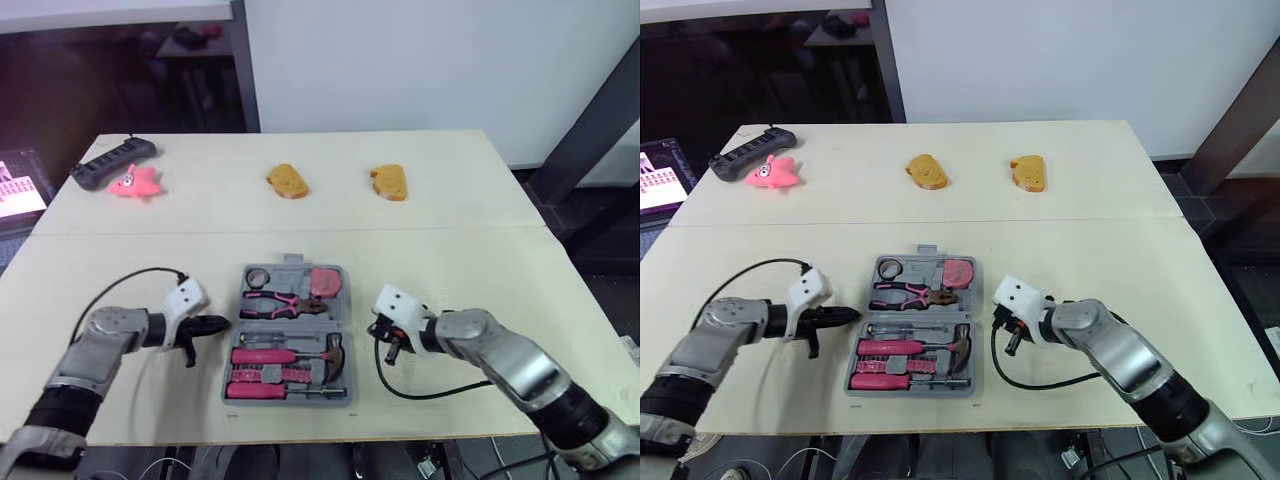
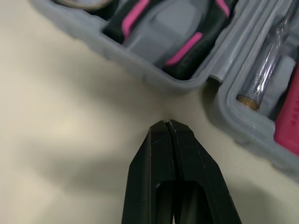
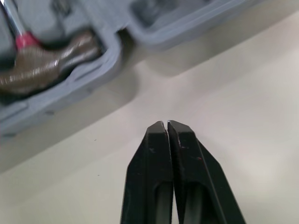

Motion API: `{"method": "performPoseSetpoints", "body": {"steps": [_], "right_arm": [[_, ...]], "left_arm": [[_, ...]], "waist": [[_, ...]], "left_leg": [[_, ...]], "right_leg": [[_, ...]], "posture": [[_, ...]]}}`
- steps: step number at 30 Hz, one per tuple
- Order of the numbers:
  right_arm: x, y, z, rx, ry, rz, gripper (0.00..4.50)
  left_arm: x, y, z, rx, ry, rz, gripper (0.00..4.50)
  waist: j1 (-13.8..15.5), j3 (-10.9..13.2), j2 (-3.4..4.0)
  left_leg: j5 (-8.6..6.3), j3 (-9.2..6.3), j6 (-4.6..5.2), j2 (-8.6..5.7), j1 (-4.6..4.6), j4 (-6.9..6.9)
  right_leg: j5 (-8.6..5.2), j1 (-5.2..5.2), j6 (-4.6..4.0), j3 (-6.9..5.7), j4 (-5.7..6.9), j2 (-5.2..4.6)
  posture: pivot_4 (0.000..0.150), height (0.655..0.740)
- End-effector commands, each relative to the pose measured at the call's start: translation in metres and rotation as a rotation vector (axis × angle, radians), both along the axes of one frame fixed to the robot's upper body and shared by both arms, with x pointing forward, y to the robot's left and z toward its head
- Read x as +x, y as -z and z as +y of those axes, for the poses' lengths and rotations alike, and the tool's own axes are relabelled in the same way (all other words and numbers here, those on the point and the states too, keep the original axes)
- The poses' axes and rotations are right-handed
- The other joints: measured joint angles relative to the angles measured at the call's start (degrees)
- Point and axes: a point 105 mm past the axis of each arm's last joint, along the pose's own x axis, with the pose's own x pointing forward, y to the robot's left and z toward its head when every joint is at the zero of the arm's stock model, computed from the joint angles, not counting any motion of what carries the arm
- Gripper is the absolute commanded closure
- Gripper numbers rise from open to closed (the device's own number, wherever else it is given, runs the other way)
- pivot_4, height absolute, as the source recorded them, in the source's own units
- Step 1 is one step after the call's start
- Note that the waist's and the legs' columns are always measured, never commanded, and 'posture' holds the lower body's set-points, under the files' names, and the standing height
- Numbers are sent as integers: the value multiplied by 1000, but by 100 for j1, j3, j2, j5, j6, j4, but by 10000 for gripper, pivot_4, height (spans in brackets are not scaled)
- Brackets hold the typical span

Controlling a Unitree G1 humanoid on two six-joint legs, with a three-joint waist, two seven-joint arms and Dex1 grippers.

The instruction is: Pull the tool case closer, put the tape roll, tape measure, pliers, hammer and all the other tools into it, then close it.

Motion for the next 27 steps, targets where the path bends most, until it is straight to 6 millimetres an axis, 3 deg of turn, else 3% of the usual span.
{"method": "performPoseSetpoints", "body": {"steps": [1, 5, 8, 14, 21, 27], "right_arm": [[-3, 5, 15, 2, -57, 9, 44733], [0, 4, 41, 32, -104, 0, 44733], [-3, 5, 52, 27, -139, 12, 44733], [-21, 3, 71, 52, -207, 52, 44733], [-44, 8, 78, 40, -251, 84, 44733], [-48, 9, 77, 27, -244, 88, 44733]], "left_arm": [[-4, 6, -9, 11, 41, 11, 45000], [-14, 13, -39, -29, 123, 40, 45000], [-18, 16, -45, -28, 134, 59, 45000], [-29, 20, -43, -18, 140, 79, 45000], [-53, 24, -34, -13, 112, 123, 45000], [-69, 30, -30, -6, 85, 151, 45000]], "waist": [[-7, 0, 0], [-37, -5, 3], [-28, -10, 5], [-43, -25, 22], [-174, -35, 34], [-190, -39, 35]], "left_leg": [[0, 0, 0, 0, 1, 3], [2, 0, -3, 0, 20, 11], [2, 0, -3, 0, 27, 12], [2, -1, -3, 0, 29, 11], [1, -3, -2, 0, 29, 0], [1, -3, -1, 1, 36, -1]], "right_leg": [[0, 0, 0, 0, 5, 0], [0, 19, -1, 2, 8, 2], [0, 26, -1, 3, 15, 2], [0, 28, -1, 2, 16, 2], [-3, 26, -1, 2, 15, 1], [-3, 28, -2, 2, 16, 2]], "posture": [[1500, 7400], [1500, 7400], [1500, 7400], [1500, 7400], [1500, 7400], [1500, 7400]]}}
